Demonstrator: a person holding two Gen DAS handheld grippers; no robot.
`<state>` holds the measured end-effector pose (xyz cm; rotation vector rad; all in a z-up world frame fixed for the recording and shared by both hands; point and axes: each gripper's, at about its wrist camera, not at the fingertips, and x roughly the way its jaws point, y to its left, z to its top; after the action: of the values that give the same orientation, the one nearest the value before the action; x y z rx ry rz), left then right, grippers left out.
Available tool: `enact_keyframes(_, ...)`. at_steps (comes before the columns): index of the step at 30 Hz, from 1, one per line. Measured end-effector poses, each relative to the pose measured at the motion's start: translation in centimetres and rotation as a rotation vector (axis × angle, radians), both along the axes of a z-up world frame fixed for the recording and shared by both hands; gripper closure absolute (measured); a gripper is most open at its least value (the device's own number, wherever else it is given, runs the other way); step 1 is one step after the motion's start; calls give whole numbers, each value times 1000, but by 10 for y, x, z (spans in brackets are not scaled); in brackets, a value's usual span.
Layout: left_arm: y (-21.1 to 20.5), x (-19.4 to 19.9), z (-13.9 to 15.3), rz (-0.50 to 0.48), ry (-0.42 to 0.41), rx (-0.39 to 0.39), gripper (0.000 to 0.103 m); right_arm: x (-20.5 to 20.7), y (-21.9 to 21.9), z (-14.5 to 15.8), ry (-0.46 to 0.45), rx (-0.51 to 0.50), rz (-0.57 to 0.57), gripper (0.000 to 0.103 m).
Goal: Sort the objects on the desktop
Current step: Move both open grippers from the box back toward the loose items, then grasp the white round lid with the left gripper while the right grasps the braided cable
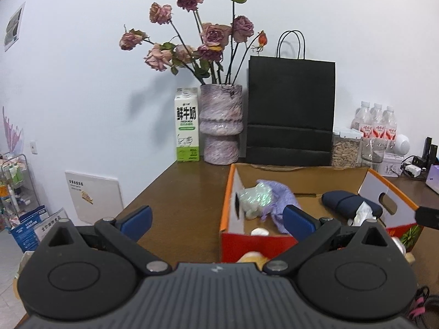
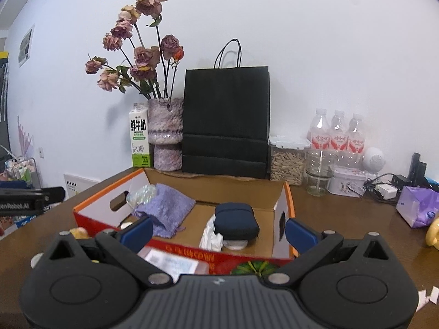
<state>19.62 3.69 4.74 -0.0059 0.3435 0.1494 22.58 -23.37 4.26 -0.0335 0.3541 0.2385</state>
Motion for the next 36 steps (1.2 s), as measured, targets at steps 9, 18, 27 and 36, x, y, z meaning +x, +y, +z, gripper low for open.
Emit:
enact_keyframes(9,16,-29,-12,20,41,-14,0,-24,-12,-17,55,-10,-19,0)
enact_keyframes(18,38,-59,-26,62,86,-7,0,-48,-23,-39,129,-52,-22,0)
enact_keyframes(27,49,-76,-40,74,127,8,0,-67,-27,-63,227,-63,1,0)
enact_keyframes(36,56,-73,-55,70,171,3,0,-57,-19,-80,304,-84,10,0)
